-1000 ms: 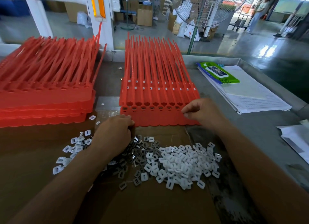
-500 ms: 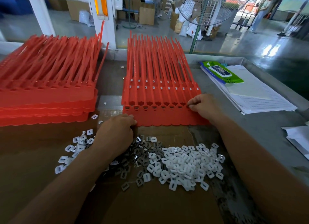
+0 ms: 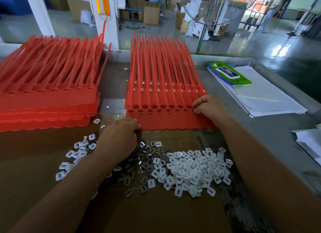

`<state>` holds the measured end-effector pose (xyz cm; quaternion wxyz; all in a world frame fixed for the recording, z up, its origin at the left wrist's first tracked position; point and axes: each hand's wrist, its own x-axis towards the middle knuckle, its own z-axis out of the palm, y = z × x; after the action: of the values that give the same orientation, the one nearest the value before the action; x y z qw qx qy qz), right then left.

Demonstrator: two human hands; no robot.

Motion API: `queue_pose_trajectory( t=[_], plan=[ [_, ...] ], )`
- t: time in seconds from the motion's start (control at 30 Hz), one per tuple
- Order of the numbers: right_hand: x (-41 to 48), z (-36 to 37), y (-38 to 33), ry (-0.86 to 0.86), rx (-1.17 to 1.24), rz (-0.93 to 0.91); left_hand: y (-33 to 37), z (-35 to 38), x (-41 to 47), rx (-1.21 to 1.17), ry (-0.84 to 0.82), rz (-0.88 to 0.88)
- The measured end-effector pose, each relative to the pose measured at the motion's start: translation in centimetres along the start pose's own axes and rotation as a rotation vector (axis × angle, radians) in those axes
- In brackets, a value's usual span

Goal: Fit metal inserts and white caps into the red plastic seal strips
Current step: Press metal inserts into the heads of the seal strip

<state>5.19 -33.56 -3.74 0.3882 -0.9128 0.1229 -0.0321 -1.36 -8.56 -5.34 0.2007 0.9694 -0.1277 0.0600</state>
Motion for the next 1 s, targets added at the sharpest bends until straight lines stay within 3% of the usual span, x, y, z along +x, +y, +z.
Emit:
queue_pose_trajectory(
  t=[0.37,0.63,1.0],
  plan=[
    [-0.1,-0.4,0.2,-0.045,0.017,0.01,0.1,-0.1,0.0,0.001,-0.01,-0.006],
    [-2.3,0.4,-0.5,0.026,-0.033,-0.261,0.1,-0.1,0.0,0.02,-0.018,0.004],
    [-9.3,2.2,-5.8,-0.486,-0.274,-0.515,-0.1,-0.1,0.0,0.025,-0.016,0.011]
  ],
)
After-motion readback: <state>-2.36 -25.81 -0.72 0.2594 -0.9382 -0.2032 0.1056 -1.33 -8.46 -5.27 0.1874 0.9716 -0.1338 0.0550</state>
